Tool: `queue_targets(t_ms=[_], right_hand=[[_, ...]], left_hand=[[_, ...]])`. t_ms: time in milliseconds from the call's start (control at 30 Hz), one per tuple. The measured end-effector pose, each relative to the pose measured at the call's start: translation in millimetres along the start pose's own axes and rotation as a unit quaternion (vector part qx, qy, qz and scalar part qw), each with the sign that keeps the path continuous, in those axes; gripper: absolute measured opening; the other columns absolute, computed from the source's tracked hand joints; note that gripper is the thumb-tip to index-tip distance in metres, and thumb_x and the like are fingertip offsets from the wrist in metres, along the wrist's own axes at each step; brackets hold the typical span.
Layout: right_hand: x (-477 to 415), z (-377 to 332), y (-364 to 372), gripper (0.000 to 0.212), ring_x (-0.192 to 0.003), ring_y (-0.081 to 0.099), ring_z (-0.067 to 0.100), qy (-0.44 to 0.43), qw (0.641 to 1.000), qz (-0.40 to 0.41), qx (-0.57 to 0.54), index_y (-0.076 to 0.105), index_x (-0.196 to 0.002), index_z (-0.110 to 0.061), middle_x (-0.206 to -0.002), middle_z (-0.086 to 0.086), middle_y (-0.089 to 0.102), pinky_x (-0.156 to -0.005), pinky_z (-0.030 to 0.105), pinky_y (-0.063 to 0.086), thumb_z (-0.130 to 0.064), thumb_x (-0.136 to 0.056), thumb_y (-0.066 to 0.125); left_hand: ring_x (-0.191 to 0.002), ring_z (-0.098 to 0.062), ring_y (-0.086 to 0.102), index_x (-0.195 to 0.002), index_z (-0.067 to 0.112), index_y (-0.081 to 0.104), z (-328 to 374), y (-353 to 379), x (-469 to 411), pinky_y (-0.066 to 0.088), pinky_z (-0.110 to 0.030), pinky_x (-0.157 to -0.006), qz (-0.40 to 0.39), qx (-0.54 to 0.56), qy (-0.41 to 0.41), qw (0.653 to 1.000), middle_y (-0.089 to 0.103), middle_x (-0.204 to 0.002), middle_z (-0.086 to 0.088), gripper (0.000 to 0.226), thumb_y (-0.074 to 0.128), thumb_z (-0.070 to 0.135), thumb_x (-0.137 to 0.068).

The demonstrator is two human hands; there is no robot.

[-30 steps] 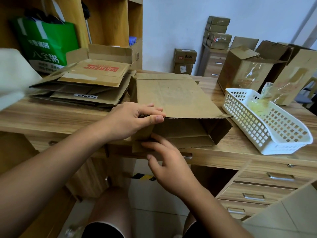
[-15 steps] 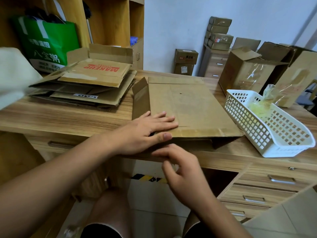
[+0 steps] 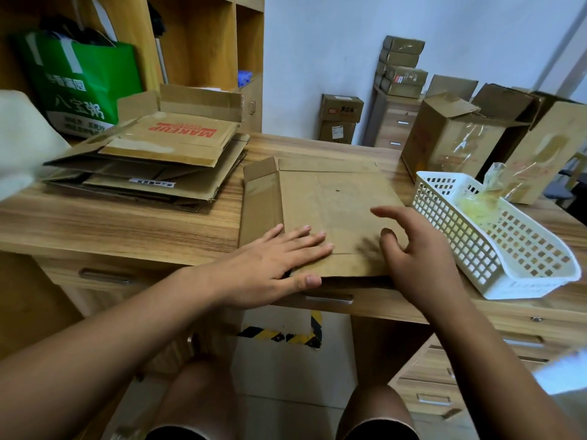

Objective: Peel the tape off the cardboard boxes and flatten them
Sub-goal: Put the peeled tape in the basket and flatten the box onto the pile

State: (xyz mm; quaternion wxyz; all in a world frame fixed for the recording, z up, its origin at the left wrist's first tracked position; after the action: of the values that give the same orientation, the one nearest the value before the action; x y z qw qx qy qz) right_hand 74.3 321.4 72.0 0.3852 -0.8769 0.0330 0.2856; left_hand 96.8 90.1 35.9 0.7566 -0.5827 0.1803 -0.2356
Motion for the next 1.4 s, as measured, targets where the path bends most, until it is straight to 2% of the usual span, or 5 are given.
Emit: queue_targets(t_ms=[233, 567, 800, 1167, 1400], right_hand=[[-22.0, 52.2, 24.8, 0.055, -0.156, 0.012, 0.024, 0.100, 0.964, -0.183, 0.166, 0.037, -0.156, -0.024, -0.166, 0.001, 0.025, -0.127, 0.043, 0.013, -0.036, -0.103, 0.049], [-8.1, 58.4, 39.3, 0.056, -0.157, 0.007, 0.024, 0.124, 0.935, -0.245, 0.225, 0.021, -0.161, -0.029, -0.170, 0.001, 0.013, -0.127, 0.043, 0.008, -0.046, -0.108, 0.027], [-10.0, 50.7, 30.7, 0.055, -0.151, 0.023, 0.035, 0.183, 0.943, -0.224, 0.165, 0.039, -0.153, -0.036, -0.165, 0.014, 0.022, -0.120, 0.048, 0.031, -0.054, -0.101, 0.045], [-23.0, 35.3, 8.6, 0.113, -0.138, 0.042, 0.036, 0.297, 0.930, -0.193, 0.102, 0.023, -0.159, -0.017, -0.154, 0.019, 0.037, -0.112, 0.043, 0.038, -0.064, -0.072, 0.079], [-14.9, 30.5, 0.7, 0.111, -0.131, 0.050, 0.027, 0.284, 0.948, -0.137, -0.042, 0.026, -0.158, -0.018, -0.155, 0.009, 0.043, -0.105, 0.039, 0.043, -0.039, -0.070, 0.089]], left_hand=[[-0.145, 0.012, -0.016, -0.155, 0.048, -0.003, -4.7, 2.5, 3.2, -0.011, -0.032, -0.124, -0.032, 0.003, -0.002, 0.999, -0.008, -0.162, 0.028, 0.063, 0.014, 0.068, -0.098], [-0.132, 0.029, -0.013, -0.154, 0.049, 0.007, -4.2, 1.7, 8.1, -0.013, -0.006, -0.111, -0.022, 0.056, -0.045, 0.997, 0.000, -0.153, 0.040, 0.056, 0.015, 0.060, -0.100], [-0.149, -0.002, 0.016, -0.152, 0.049, 0.025, -9.0, -1.7, 17.1, 0.022, -0.041, -0.123, 0.063, 0.105, -0.167, 0.978, 0.020, -0.160, 0.022, 0.055, 0.040, 0.056, -0.100], [-0.154, -0.016, 0.007, -0.156, 0.033, 0.020, -32.7, -4.2, 28.4, 0.016, -0.045, -0.121, 0.128, 0.137, -0.307, 0.933, 0.004, -0.167, 0.007, 0.088, 0.052, 0.073, -0.084], [-0.122, -0.001, 0.040, -0.133, 0.031, 0.054, -39.5, -8.8, 34.2, 0.037, -0.028, -0.101, 0.252, 0.276, -0.299, 0.878, 0.043, -0.147, 0.014, 0.069, 0.079, 0.055, -0.073]])
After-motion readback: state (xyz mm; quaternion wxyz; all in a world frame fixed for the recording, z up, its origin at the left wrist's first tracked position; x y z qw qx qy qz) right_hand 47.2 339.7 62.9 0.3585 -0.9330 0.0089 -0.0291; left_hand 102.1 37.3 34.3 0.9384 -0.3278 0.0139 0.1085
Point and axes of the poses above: each hand's wrist, its own x-axis away from the middle knuckle, its own y-axis out of the palm, z = x × y, the point moved 3 cm from there along -x, towards the middle knuckle
